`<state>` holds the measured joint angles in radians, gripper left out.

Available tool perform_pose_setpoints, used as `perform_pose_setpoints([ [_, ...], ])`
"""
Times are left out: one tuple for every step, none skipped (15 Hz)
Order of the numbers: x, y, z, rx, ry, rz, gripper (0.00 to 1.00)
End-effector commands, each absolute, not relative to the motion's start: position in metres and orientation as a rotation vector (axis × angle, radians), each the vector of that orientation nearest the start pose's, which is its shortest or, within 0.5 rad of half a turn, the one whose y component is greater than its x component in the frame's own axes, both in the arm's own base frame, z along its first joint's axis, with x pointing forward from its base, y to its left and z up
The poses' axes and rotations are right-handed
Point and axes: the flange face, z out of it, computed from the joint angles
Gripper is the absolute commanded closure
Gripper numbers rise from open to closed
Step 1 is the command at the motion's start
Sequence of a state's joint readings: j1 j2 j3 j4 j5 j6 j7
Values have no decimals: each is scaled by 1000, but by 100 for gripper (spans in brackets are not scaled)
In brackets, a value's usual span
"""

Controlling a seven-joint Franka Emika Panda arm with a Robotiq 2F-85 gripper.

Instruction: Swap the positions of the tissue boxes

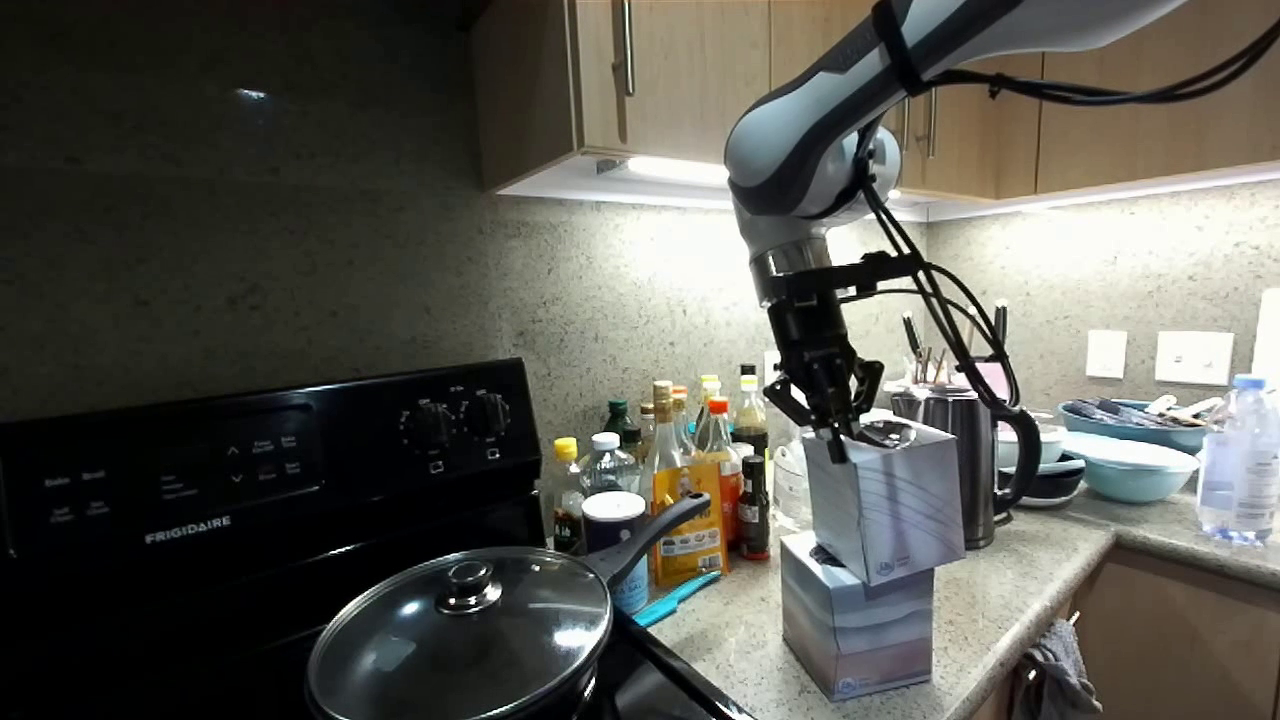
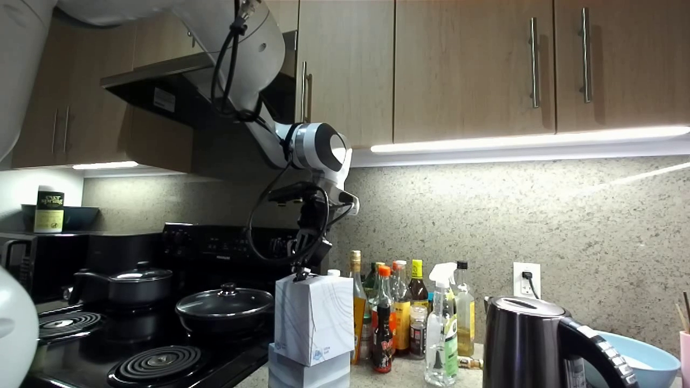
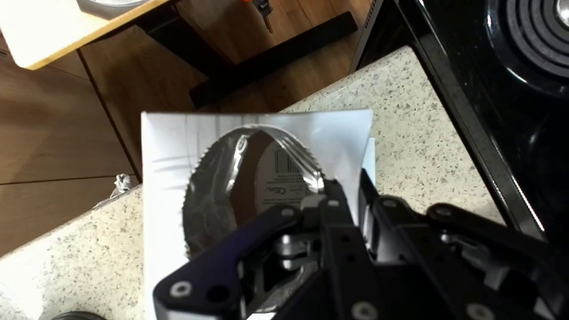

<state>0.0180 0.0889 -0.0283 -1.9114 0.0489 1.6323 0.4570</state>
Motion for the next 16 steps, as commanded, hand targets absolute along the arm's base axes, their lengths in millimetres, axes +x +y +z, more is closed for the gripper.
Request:
perform_pose_setpoints([
  [537,8,426,-3017,639,546,97],
  [539,9,426,-3026,619,518,97],
  [541,11,426,-3035,606,483,97],
  [543,11,425,-3035,590,462,97],
  [545,12,425,-3027,580,446,97],
  [547,12,425,-3022,565,434,97],
  [548,12,425,-3012,564,426,97],
  [548,12,426,-3003,567,419,97],
  [548,12,426,-2996,576,426,97],
  [548,13,426,-2990,590,430,97],
  [548,13,426,-2982,604,439,97],
  [547,13,425,-2979,617,449,97],
  [546,13,425,-2979,638,450,97],
  [546,13,426,-2979,647,445,97],
  [546,12,426,-2980,660,441,97],
  [546,12,426,-2981,665,436,97],
])
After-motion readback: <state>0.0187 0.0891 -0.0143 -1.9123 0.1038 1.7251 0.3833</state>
